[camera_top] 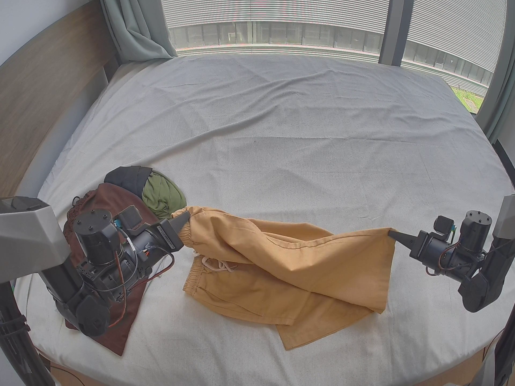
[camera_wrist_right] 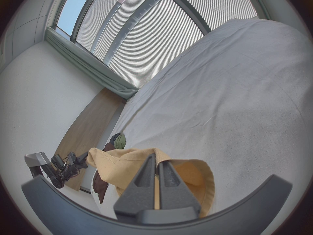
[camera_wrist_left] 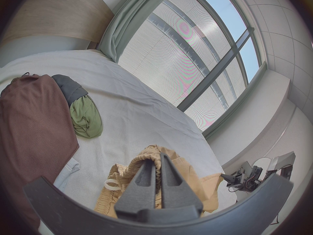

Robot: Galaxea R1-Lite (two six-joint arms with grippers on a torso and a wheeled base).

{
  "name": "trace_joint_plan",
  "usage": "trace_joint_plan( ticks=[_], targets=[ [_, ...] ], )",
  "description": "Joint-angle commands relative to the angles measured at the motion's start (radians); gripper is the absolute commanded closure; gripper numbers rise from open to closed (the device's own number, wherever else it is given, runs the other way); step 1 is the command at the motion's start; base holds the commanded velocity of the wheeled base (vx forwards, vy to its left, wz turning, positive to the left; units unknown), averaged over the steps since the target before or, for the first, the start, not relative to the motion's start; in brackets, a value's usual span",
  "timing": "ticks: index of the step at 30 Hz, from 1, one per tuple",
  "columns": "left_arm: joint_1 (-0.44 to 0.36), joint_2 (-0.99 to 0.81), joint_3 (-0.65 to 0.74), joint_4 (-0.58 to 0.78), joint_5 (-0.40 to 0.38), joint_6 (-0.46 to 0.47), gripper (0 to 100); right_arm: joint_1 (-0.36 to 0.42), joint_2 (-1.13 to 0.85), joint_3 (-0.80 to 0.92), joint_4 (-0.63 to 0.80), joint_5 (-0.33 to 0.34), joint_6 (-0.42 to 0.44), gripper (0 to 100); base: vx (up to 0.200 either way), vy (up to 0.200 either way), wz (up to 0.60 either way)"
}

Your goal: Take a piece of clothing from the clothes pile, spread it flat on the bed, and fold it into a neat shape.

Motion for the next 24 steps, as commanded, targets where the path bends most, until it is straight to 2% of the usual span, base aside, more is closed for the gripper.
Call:
trace_joint_plan(
  ticks=[1,6,7,10,19,20,24],
  targets=[
    [0.010,0.010,-0.001,-0.001,0.000,-0.001,100,-0.034,-0.011,-0.016,-0.001,0.003,0.014,100,0.000,0.000,0.00],
    [0.011,0.021,-0.002,-0.001,0.000,-0.001,100,-0.018,0.002,0.004,0.000,0.006,0.016,100,0.000,0.000,0.00],
    [0.010,0.023,-0.001,-0.001,0.000,-0.001,100,0.021,0.017,0.025,0.000,0.010,0.016,100,0.000,0.000,0.00],
    [0.010,0.021,-0.001,-0.002,0.000,-0.001,100,0.064,0.055,0.033,-0.001,0.009,0.019,100,0.000,0.000,0.00],
    [0.007,0.019,-0.001,-0.001,0.000,-0.001,100,0.087,0.091,0.044,-0.001,0.010,0.014,100,0.000,0.000,0.00],
    [0.007,0.019,-0.001,-0.002,0.000,-0.001,100,0.094,0.091,0.045,-0.001,0.010,0.014,0,0.000,0.000,0.00],
    [0.007,0.019,-0.001,-0.001,0.000,-0.001,100,0.128,0.095,0.045,-0.001,0.009,0.012,0,0.000,0.000,0.00]
  ],
)
